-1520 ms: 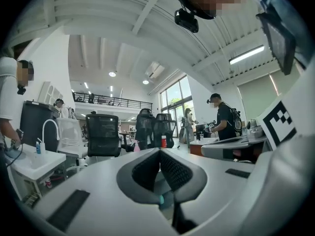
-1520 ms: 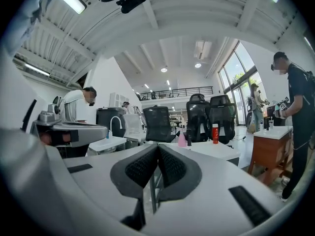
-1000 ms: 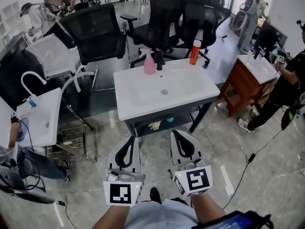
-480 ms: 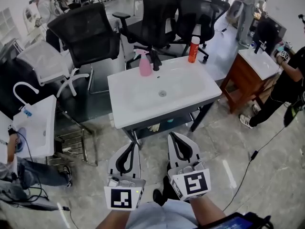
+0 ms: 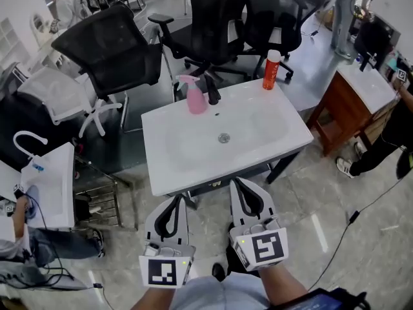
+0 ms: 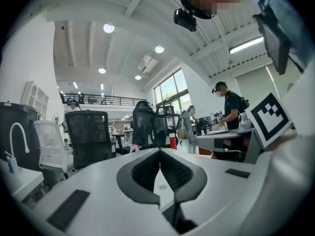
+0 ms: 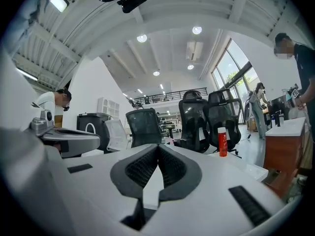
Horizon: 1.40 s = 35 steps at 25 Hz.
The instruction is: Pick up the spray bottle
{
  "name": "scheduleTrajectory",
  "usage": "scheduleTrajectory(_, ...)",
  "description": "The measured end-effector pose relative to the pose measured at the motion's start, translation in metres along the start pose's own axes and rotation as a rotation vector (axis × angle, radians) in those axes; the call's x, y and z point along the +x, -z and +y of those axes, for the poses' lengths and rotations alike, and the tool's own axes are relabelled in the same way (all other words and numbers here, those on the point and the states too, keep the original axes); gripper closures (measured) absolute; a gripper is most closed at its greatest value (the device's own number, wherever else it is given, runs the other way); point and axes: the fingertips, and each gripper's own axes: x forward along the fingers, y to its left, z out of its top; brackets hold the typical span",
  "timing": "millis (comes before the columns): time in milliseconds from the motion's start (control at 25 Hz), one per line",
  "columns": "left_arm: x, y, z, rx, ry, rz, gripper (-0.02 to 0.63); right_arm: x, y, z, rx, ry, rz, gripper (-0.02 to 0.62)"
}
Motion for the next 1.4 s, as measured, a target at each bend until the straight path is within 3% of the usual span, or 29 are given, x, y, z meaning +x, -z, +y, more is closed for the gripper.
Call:
scheduleTrajectory(200, 0.055, -0.019, 0.011, 0.057, -0.027, -0.008, 0.591, 0.045, -0.018, -0.033, 0.017, -0.034, -0.017, 0.581)
scheduleTrajectory(400, 0.099, -0.037, 0.011, 0.056, -0.062, -0.012, 0.591, 0.082, -0.041, -0.065, 0.013, -0.077, -0.049, 0.581)
scheduleTrajectory(720, 0.128, -0.060, 0.028, 0.071, -0.151, -0.073, 0.591, 0.128, -0.075, -0.079, -0.038, -0.167, -0.105, 0.581)
scheduleTrajectory(1040, 0.141, -0.053, 0.036, 0.046, -0.202, -0.038, 0.591, 0.147, -0.070, -0.082, -0.034, -0.215, -0.089, 0.581)
scheduleTrajectory(1400, 0.158, -0.050, 0.038, 0.055, -0.191, -0.027, 0.591, 0.157, -0.061, -0.091, -0.020, -0.210, -0.072, 0.581)
